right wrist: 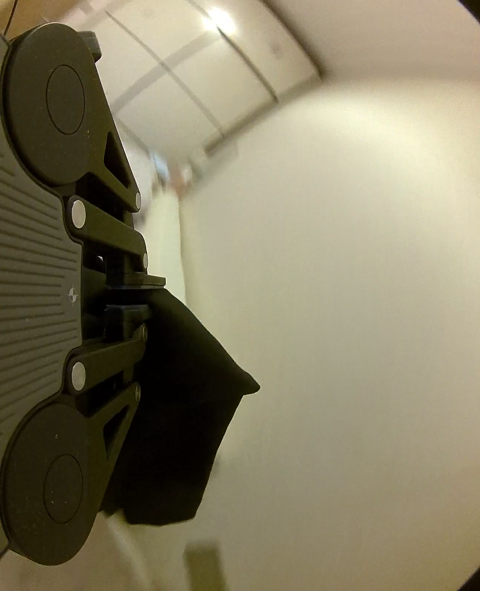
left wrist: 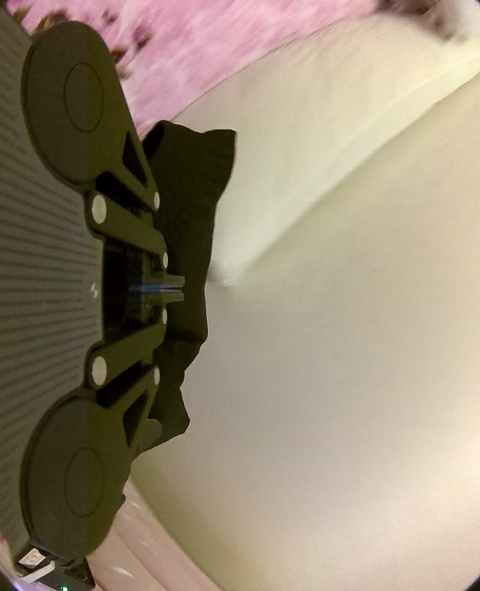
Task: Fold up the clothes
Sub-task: 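Lift the black garment out of the basket with both grippers and carry it to the bed, then open both grippers and drop the black garment onto the pink sheet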
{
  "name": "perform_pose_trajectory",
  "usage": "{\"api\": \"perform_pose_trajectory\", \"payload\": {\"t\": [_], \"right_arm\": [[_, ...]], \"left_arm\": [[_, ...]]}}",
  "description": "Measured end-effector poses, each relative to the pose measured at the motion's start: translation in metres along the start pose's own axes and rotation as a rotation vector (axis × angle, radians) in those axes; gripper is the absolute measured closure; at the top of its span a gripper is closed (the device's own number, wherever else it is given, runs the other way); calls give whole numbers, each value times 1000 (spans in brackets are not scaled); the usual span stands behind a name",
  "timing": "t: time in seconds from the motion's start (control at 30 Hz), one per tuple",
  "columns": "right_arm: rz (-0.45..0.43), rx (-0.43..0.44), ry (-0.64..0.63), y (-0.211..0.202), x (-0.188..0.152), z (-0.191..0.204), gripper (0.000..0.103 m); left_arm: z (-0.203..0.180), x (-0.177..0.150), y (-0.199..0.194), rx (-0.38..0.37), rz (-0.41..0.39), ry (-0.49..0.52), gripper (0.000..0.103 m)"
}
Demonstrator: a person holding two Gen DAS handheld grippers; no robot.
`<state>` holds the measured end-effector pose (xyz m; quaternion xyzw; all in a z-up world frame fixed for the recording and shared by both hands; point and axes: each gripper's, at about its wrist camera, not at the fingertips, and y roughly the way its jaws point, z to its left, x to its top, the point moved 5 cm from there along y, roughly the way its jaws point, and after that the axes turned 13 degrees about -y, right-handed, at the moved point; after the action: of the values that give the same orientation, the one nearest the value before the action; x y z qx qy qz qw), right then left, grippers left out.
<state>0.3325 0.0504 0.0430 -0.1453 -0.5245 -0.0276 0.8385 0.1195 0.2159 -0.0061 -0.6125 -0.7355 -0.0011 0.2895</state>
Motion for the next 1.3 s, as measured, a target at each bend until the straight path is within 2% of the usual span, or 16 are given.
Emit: {"api": "perform_pose_trajectory", "payload": {"t": [0.2,0.33,0.47,0.6,0.73,0.77,0.8,0.87,0.9,0.93,0.97,1.1,1.2,1.3], "right_arm": [[-16,330,-91,35,-3,162,97],[47,593,-101,55,-32,291,97],[56,810,-123,49,-55,418,97],[51,997,-127,23,-65,534,97],[122,1096,-146,9,-99,624,96],[178,1098,-185,17,-116,644,96],[234,1099,-225,24,-133,663,96],[459,1032,-361,36,-190,707,79],[538,989,-389,42,-214,709,58],[617,945,-415,47,-237,712,50],[695,900,-442,51,-260,715,50],[846,869,-519,34,-315,690,49],[943,872,-623,-2,-352,654,49],[980,881,-733,-55,-395,618,49]], "left_arm": [[22,54,-196,6,-329,-16,103],[44,65,-335,93,-542,-13,103],[77,55,-457,215,-724,-71,103],[97,31,-555,317,-867,-123,103],[113,9,-634,411,-971,-168,103],[117,4,-649,443,-995,-184,103],[124,-1,-658,483,-1005,-200,103],[146,-14,-677,599,-1004,-275,103],[160,-22,-683,646,-990,-311,103],[174,-32,-688,694,-969,-360,103],[187,-43,-692,743,-946,-411,103],[223,-99,-693,916,-822,-576,103],[239,-160,-682,983,-739,-676,102],[249,-192,-674,1034,-681,-749,99]]}}
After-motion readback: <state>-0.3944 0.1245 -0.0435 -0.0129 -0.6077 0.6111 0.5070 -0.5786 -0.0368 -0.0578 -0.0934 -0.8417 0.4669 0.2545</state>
